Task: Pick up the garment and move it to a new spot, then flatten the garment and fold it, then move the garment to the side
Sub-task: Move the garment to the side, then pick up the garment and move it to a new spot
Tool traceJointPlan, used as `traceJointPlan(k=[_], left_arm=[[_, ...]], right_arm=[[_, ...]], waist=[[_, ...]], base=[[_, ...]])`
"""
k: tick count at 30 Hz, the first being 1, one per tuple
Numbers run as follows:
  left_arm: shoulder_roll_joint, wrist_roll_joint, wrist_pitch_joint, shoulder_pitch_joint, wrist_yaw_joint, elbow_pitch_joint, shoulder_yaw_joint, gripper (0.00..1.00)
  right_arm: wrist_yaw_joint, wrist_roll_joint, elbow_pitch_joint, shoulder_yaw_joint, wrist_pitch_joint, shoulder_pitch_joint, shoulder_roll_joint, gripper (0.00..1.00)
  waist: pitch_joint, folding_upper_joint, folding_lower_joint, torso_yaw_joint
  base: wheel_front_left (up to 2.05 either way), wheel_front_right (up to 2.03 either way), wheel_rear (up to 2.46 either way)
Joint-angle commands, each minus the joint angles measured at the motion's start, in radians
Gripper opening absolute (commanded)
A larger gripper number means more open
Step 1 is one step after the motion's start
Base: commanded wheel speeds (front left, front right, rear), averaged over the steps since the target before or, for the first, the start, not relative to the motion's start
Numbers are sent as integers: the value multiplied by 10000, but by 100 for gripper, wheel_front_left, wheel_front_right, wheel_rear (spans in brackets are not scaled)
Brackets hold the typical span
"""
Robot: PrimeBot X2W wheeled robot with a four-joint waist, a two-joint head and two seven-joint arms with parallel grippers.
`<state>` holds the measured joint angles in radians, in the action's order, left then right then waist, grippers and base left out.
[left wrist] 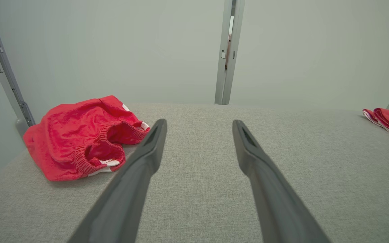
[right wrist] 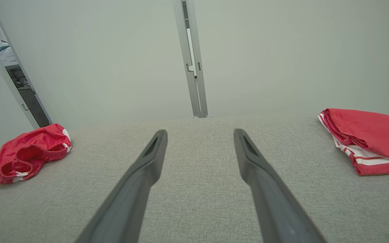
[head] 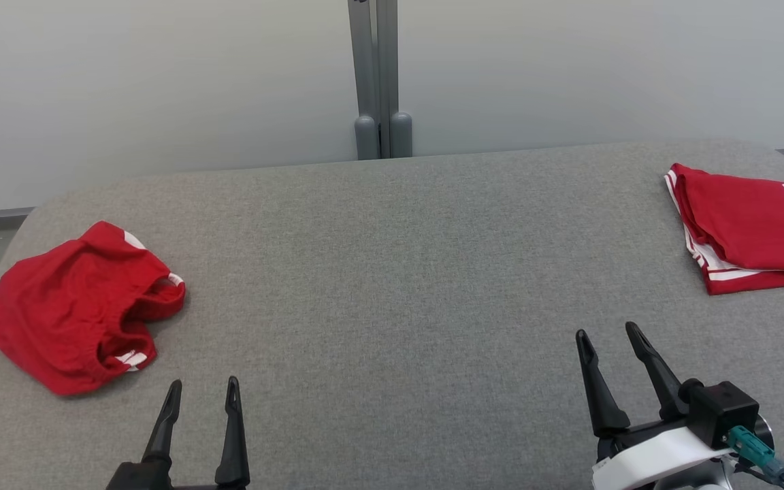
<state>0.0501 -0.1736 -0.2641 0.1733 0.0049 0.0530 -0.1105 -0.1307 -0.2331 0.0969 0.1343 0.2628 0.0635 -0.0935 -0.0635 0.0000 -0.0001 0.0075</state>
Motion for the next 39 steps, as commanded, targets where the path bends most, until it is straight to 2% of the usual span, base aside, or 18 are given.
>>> traceJointPlan(k=[1,31,39], left_arm=[[11,19,0,107,44,-14,4,100],[10,-78,0,34,-148,186,-38,100],[12,133,-1,-36,-280,259,-100,100]], right_arm=[[0,-25,20,10,24,93,-30,100],[0,-168,41,213,24,150,-95,100],[0,-279,25,323,24,173,-189,100]], waist=[[6,0,1,-7],[112,0,1,137],[193,0,1,613]], base=[[0,0,0],[0,0,0],[0,0,0]])
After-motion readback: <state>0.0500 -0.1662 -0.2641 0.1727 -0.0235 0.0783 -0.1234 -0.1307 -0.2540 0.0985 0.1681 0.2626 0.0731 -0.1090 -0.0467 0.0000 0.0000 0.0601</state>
